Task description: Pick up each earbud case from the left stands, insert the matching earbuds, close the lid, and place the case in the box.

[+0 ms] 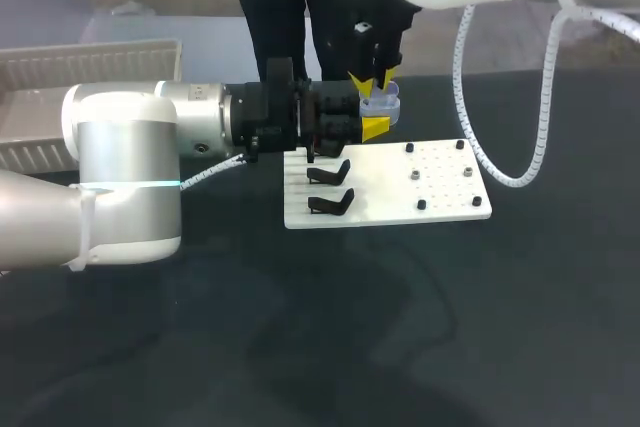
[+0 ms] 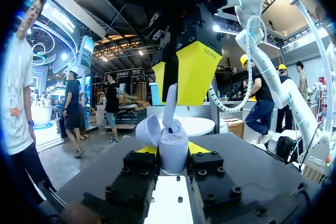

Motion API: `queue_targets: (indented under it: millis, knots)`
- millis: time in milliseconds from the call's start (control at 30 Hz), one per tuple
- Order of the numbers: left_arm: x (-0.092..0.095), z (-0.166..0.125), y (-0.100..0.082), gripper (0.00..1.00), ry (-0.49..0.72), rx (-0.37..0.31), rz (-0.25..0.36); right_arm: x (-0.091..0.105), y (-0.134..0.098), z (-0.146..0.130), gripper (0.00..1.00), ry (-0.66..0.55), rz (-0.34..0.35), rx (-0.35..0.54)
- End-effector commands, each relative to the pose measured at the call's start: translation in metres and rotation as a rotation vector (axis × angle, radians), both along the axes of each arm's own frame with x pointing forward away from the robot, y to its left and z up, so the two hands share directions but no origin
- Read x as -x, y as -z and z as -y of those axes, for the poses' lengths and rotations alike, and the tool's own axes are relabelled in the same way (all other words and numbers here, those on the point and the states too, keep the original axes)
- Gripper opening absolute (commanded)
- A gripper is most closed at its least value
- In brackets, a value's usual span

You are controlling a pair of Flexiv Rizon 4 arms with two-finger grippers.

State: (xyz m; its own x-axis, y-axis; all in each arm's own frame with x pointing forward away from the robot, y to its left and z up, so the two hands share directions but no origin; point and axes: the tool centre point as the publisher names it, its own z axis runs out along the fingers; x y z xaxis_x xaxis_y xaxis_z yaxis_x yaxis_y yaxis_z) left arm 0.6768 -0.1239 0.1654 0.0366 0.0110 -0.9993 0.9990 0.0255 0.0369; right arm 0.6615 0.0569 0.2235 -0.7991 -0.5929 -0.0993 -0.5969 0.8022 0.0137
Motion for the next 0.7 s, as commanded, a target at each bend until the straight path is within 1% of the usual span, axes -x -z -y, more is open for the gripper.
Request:
queue_targets:
  millis: [33, 400, 700]
  knots:
    - [0.0009, 0.0004, 0.0012, 0.00, -0.005, 0.005, 0.004, 0.0013, 0.0018, 0.0006, 0.00, -0.001, 0.002, -0.005]
    - [0.0009, 0.0004, 0.0012, 0.00, -0.005, 0.005, 0.004, 0.0014, 0.0064, 0.0032, 0.00, -0.001, 0.002, 0.001]
    - [0.0009, 0.0004, 0.0012, 0.00, -0.005, 0.005, 0.004, 0.0006, 0.0092, 0.0029, 0.00, 0.005, 0.000, -0.015]
